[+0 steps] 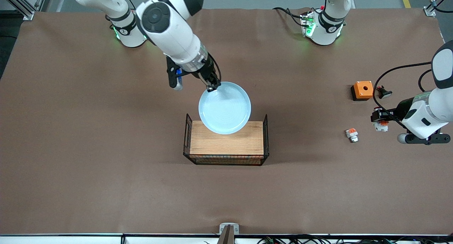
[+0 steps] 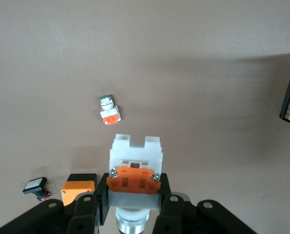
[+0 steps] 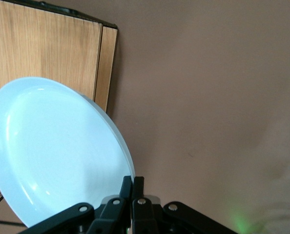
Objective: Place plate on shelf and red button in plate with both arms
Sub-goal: 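Lower the plate onto the tray while the left gripper carries the switch over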
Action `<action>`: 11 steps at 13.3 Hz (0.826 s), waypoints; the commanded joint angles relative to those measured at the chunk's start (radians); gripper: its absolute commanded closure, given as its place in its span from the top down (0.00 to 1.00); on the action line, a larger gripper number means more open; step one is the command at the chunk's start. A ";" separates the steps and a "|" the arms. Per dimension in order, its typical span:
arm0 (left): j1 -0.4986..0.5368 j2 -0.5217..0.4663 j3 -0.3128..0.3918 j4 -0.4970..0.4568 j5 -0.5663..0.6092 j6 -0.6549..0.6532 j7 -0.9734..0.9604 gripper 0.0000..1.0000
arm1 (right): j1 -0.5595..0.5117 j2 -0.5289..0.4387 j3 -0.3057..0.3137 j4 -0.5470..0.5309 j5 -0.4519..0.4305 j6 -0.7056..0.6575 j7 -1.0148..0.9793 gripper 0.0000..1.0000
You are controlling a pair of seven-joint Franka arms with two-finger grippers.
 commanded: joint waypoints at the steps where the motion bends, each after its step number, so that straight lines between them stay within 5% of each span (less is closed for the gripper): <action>1: 0.003 -0.013 -0.006 0.007 0.001 -0.020 -0.011 0.00 | 0.028 0.045 -0.013 0.014 -0.057 0.026 0.045 0.00; 11: -0.010 -0.012 -0.060 0.027 -0.001 -0.011 -0.084 0.00 | 0.025 0.157 -0.015 0.017 -0.063 0.179 0.035 0.00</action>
